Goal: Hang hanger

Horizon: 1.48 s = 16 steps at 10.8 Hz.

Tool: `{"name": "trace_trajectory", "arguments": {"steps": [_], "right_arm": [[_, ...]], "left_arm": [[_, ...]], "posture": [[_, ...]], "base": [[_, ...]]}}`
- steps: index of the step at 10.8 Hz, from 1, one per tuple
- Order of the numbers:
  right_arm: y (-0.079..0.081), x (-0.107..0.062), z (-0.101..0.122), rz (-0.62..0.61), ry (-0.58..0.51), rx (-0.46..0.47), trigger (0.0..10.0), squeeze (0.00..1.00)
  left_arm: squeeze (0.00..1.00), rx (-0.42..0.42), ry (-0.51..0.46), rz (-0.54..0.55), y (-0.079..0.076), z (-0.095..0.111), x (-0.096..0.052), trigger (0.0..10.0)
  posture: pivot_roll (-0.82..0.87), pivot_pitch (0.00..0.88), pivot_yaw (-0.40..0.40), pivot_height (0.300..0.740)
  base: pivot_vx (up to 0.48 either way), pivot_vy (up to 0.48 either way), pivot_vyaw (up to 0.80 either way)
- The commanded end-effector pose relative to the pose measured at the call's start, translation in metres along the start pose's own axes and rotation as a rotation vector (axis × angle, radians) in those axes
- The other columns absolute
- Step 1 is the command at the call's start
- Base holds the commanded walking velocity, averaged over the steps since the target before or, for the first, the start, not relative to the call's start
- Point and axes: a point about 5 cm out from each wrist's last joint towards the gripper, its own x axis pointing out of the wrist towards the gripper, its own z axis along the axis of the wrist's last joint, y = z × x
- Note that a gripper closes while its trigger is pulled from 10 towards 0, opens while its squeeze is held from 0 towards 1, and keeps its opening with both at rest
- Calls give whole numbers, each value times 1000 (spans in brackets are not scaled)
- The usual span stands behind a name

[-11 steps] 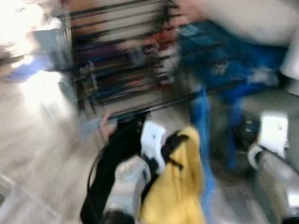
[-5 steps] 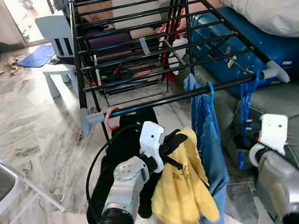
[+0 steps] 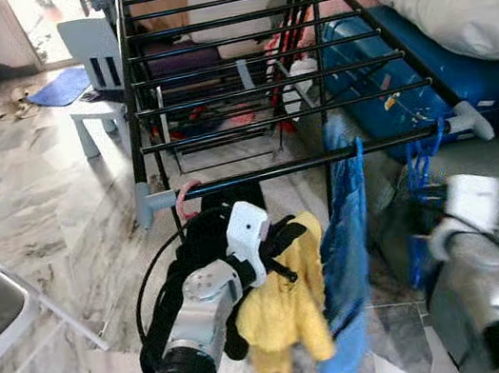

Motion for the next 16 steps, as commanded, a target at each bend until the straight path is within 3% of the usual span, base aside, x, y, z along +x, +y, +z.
{"name": "trace_trajectory", "arguments": {"steps": [1,4,6,8,9,16], "right_arm": [[-7,-1,-3,-21,18,5,10000,0],[-7,3,4,-23,3,-1,10000,0],[-1,7,9,42,5,-16,10000,0],[-4,14,17,90,14,-46,10000,0],[-5,16,20,115,23,-49,0,0],[-9,18,18,178,49,-70,0,0]], "left_arm": [[0,22,-22,-16,-3,7,3,10000],[0,19,-15,-38,-7,7,5,10000],[0,19,-6,-33,-7,5,5,10000],[0,23,7,-22,-6,3,4,10000],[0,26,18,-19,-6,2,4,10000],[0,41,35,-13,-6,1,7,10000]], "posture": [[35,0,-41,740],[25,0,-34,740],[29,0,-42,740],[31,0,-47,740],[30,0,-49,740],[26,0,-48,740]], "base": [[0,0,0],[0,0,0],[0,0,0],[0,0,0],[0,0,0],[0,0,0]]}}
